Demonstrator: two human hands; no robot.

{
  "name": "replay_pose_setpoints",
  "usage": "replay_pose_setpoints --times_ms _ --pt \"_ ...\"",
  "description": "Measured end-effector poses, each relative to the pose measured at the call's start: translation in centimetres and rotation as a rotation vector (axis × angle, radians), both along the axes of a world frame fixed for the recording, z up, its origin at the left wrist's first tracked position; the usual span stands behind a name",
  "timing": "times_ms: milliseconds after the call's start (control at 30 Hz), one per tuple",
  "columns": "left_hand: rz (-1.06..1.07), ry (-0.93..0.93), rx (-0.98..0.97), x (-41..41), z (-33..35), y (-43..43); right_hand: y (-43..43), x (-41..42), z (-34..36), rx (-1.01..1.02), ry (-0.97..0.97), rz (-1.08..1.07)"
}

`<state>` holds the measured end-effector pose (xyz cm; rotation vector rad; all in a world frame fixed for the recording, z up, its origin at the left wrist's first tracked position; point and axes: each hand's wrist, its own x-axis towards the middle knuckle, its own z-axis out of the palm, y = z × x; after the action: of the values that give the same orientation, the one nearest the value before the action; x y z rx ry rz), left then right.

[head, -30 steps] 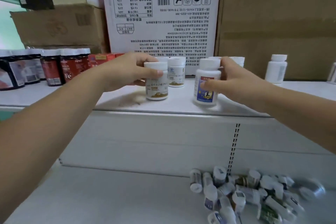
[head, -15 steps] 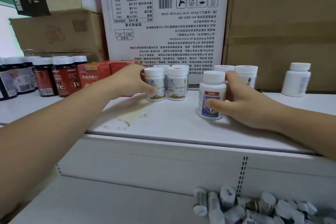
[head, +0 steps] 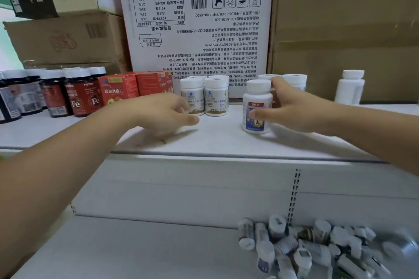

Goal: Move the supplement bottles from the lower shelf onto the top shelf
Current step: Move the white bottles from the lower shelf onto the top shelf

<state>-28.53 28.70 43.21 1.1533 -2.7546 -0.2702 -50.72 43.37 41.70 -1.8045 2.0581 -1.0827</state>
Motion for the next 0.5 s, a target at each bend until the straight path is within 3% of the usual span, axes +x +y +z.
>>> replay_pose_setpoints --times_ms 233,500 --pt "-0.273 -0.049 0.036 -2.3 -0.4 5.0 4.0 2.6 0.3 -0.028 -0.09 -0.068" --pt "-0.39 -0.056 0.033 -7.9 -0.2 9.0 9.7 -0.6 0.3 -0.085 -0.127 -0.193"
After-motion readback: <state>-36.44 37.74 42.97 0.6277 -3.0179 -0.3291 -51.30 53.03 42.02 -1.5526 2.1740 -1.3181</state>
